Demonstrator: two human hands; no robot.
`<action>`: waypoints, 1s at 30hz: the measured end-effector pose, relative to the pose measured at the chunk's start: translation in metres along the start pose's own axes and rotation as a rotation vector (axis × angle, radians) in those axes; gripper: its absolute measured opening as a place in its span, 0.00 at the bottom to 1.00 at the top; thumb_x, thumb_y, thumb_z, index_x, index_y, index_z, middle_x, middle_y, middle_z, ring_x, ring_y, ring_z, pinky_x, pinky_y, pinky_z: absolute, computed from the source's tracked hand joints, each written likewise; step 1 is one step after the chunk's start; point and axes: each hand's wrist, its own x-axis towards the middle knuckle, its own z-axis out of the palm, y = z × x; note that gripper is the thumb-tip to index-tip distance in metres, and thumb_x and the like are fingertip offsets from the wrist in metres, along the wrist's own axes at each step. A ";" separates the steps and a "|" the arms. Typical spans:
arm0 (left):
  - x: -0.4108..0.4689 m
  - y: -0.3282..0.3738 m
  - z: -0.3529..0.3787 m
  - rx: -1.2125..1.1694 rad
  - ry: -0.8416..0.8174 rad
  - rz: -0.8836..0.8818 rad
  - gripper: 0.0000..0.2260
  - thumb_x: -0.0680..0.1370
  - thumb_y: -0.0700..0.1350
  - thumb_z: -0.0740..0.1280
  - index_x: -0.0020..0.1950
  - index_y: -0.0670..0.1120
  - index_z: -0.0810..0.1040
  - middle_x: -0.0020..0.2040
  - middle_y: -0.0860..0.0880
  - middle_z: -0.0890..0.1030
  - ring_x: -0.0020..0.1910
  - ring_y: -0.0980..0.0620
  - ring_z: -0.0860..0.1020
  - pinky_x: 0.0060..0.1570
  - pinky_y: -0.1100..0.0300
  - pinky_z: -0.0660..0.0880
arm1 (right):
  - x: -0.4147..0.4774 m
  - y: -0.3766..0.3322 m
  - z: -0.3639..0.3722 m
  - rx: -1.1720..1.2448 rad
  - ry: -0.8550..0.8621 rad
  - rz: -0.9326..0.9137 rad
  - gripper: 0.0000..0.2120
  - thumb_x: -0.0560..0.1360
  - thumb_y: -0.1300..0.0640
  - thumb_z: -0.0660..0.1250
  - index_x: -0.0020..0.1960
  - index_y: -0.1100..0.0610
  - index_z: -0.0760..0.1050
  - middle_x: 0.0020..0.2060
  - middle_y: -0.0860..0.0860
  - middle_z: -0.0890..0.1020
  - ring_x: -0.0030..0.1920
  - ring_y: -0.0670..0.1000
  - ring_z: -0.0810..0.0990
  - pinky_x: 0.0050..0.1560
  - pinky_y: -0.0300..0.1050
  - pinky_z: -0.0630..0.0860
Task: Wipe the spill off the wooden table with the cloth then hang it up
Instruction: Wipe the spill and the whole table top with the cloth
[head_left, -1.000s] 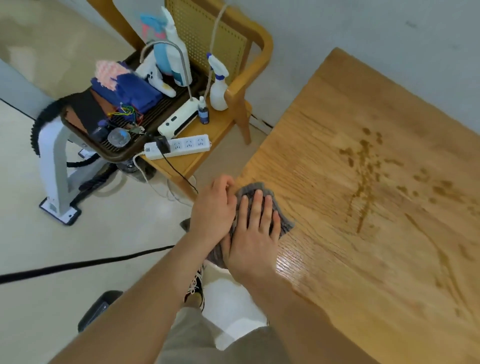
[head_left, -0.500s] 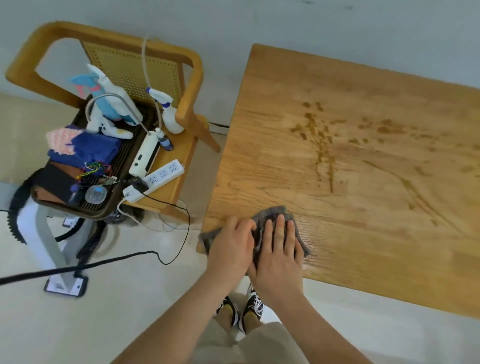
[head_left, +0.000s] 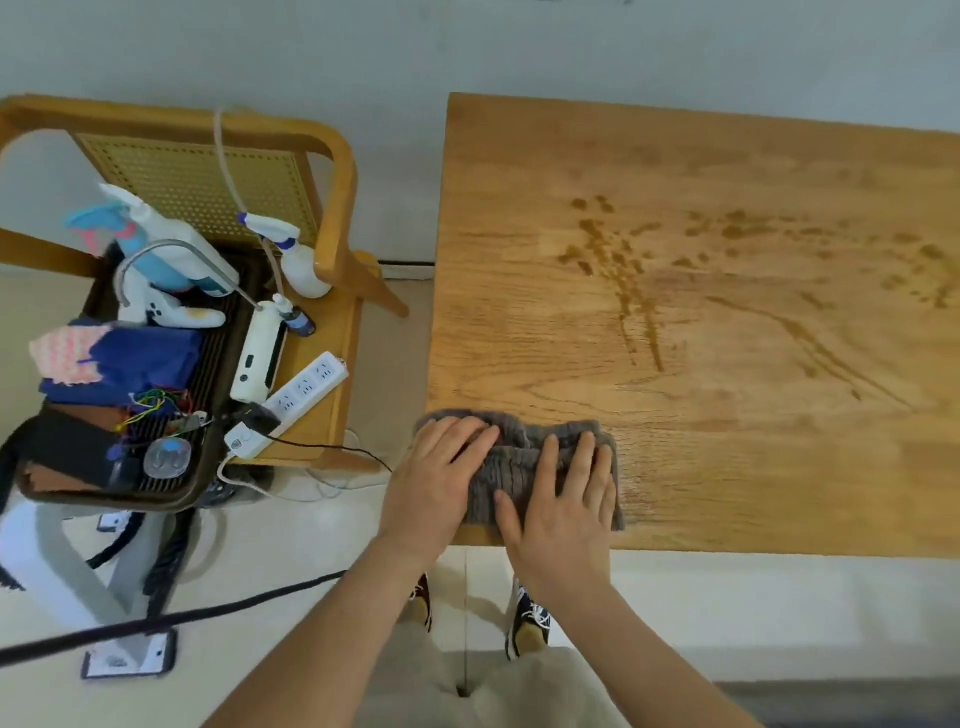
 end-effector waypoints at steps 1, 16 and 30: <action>0.013 -0.010 -0.003 -0.004 -0.025 0.026 0.19 0.75 0.38 0.61 0.66 0.45 0.75 0.62 0.46 0.76 0.63 0.45 0.71 0.65 0.48 0.68 | 0.004 -0.010 0.003 0.029 0.000 0.056 0.40 0.76 0.33 0.49 0.77 0.61 0.57 0.75 0.69 0.57 0.74 0.71 0.55 0.70 0.67 0.59; 0.087 -0.029 -0.041 -0.246 -0.008 -0.386 0.20 0.78 0.45 0.62 0.70 0.47 0.67 0.67 0.48 0.70 0.65 0.48 0.67 0.61 0.59 0.64 | -0.002 0.004 -0.015 0.289 -0.028 0.124 0.31 0.72 0.48 0.58 0.75 0.44 0.60 0.79 0.46 0.49 0.79 0.51 0.43 0.76 0.59 0.50; 0.121 -0.029 -0.011 -0.561 0.039 -0.789 0.16 0.80 0.49 0.52 0.67 0.49 0.63 0.51 0.50 0.76 0.44 0.47 0.75 0.42 0.56 0.68 | 0.048 -0.052 0.006 0.088 0.108 -0.091 0.29 0.81 0.45 0.51 0.78 0.56 0.57 0.78 0.54 0.57 0.78 0.53 0.52 0.75 0.58 0.53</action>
